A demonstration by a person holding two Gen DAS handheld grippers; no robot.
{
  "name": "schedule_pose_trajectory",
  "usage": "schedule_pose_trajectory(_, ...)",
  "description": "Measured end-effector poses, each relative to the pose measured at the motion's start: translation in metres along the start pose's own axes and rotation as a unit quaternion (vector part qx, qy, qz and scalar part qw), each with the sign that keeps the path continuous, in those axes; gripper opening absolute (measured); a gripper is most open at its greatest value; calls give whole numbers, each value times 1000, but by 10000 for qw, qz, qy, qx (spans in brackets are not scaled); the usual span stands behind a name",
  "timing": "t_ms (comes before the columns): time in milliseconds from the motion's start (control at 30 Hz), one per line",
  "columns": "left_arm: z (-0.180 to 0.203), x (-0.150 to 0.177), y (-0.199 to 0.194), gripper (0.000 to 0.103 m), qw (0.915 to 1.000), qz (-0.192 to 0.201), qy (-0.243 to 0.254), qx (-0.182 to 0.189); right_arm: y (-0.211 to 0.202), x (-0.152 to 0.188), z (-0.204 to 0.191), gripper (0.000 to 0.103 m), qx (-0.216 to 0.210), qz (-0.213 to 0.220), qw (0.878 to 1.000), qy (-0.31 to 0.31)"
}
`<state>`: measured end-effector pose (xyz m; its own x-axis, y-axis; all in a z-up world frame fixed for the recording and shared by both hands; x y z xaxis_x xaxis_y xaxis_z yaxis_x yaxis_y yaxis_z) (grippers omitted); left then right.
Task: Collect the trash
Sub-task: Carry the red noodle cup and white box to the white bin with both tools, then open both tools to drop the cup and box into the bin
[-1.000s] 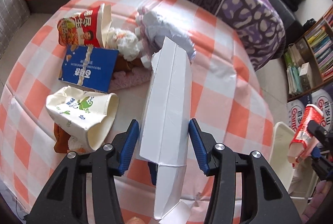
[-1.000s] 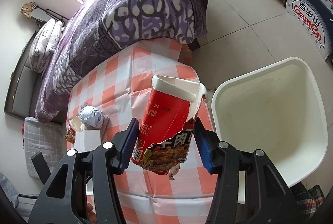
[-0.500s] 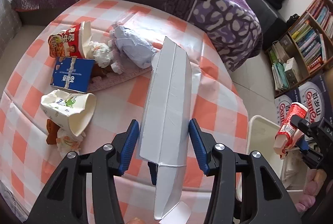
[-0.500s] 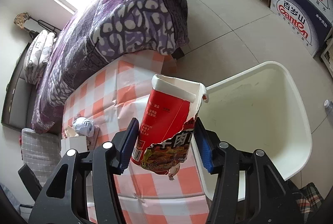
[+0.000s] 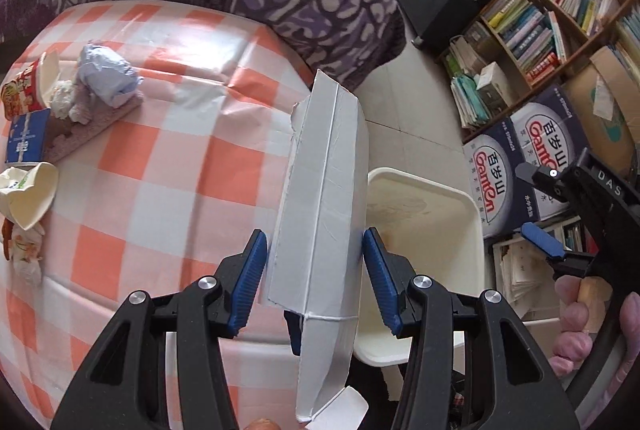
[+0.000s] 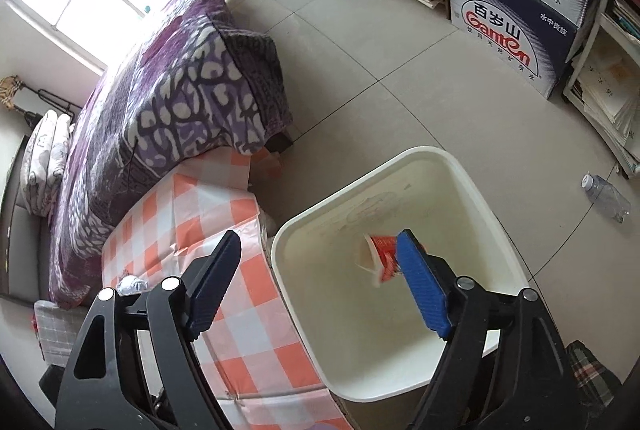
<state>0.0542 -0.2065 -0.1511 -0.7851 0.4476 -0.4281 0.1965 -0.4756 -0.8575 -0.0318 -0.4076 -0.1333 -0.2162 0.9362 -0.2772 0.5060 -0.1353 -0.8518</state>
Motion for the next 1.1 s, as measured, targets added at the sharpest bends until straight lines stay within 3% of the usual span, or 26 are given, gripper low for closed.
schedule_pose_trajectory(333, 68, 6, 26, 50, 9977, -169, 493, 428, -31, -37, 29, 78, -161, 522, 9972, 515)
schedule_pose_trajectory(500, 105, 10, 32, 52, 9927, -234, 680, 966, -44, -51, 40, 79, -345, 697, 9939, 780)
schedule_pose_trajectory(567, 116, 10, 30, 56, 9894, -205, 655, 1280, -50, -54, 42, 81, -411, 770, 9928, 819)
schedule_pose_trajectory(633, 119, 11, 29, 70, 9869, -240, 538, 1502, -55, -57, 43, 82, -432, 863, 9922, 794)
schedule_pose_trajectory(700, 117, 10, 26, 74, 9863, -239, 442, 1572, -59, -59, 43, 82, -446, 944, 9918, 732)
schedule_pose_trajectory(967, 71, 4, 3, 79, 9973, 129, 578, 424, -63, -44, 13, 96, -300, 1202, 9923, -46)
schedule_pose_trajectory(1100, 39, 2, -2, 80, 9982, 259, 519, -165, -58, -28, -8, 96, 42, 1361, 9886, -650)
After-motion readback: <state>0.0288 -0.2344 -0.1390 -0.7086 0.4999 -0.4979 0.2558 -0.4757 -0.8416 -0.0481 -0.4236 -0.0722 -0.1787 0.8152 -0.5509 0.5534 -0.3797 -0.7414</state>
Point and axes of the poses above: each gripper's, at about its wrist camera, not at the fingertips, and y roughly the way its jaws point, z to its right, x to its underside, the point moved 8 cm from there along y, roughly the way its jaws point, and after that the axes turned 9 degrees about y, right-handed, at the moved point
